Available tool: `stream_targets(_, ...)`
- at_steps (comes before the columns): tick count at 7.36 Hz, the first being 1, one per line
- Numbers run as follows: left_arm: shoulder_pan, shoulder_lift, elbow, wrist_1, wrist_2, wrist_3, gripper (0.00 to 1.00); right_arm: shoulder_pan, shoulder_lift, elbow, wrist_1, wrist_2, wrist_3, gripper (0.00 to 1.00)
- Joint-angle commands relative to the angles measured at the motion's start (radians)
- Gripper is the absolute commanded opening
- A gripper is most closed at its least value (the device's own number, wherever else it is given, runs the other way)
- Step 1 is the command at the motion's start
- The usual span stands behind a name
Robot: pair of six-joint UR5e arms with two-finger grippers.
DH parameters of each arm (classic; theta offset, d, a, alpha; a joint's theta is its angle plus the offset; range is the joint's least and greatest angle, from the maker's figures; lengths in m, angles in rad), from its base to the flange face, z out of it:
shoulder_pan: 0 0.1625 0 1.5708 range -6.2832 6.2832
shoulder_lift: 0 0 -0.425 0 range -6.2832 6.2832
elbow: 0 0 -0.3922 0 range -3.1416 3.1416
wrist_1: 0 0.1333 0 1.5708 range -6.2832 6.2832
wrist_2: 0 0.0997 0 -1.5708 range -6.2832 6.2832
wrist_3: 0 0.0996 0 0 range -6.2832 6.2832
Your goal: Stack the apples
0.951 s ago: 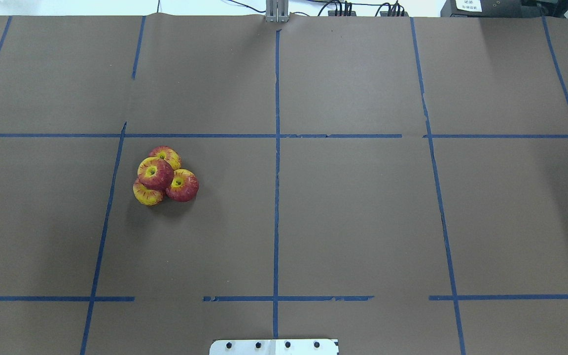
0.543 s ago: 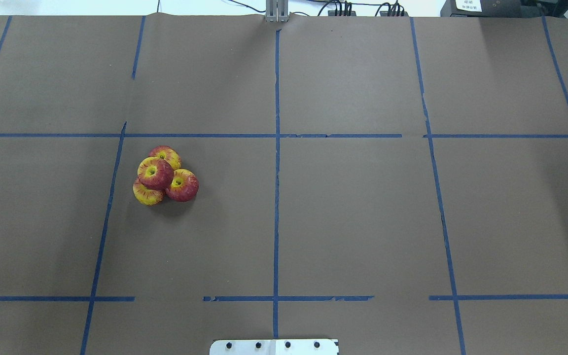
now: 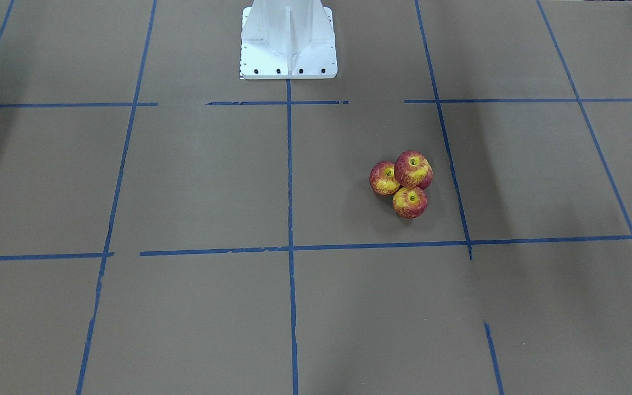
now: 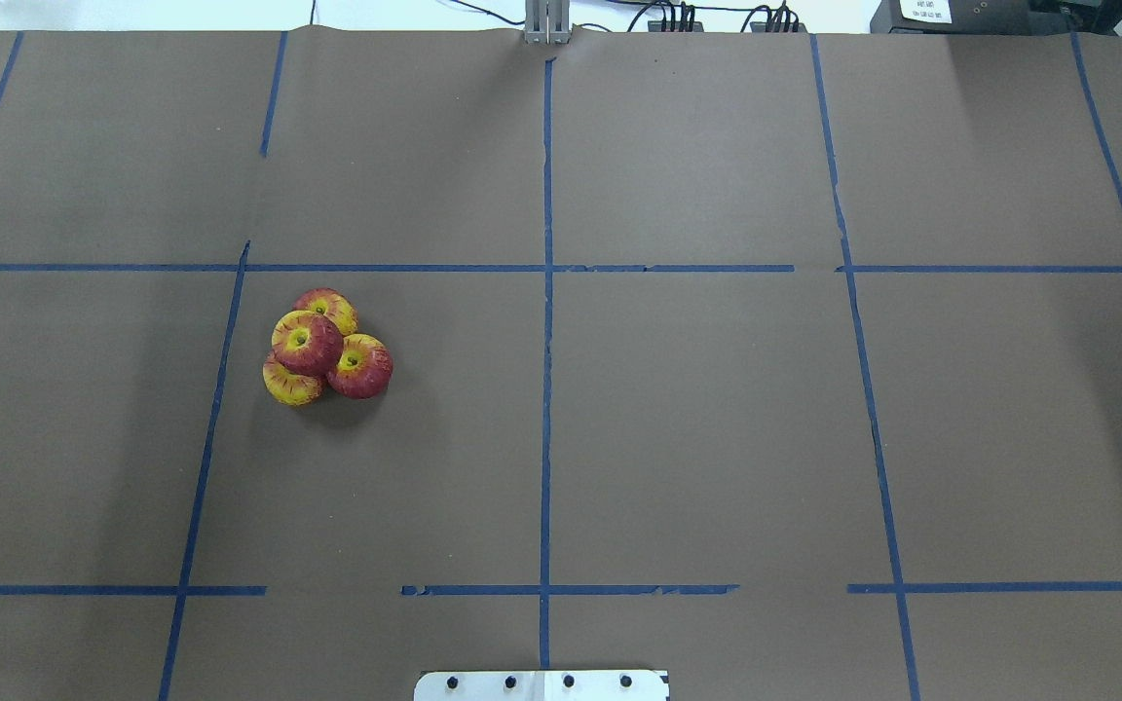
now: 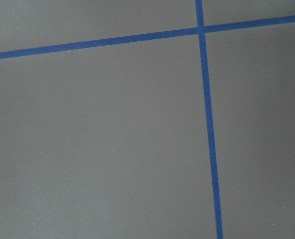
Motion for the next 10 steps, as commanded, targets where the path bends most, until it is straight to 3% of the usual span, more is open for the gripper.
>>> stream_targets(1, 0.0, -0.002, -0.014, -0.009, -0.004, -0.042, 1.0, 0.0, 0.0, 0.0, 0.0, 0.0, 0.0, 1.0)
stream_targets(4, 0.0, 0.01, -0.006, -0.18, -0.004, -0.042, 1.0, 0.0, 0.0, 0.0, 0.0, 0.0, 0.0, 1.0)
stream_targets(10, -0.002, 0.01, -0.011, -0.182, -0.003, -0.043, 1.0, 0.0, 0.0, 0.0, 0.0, 0.0, 0.0, 1.0)
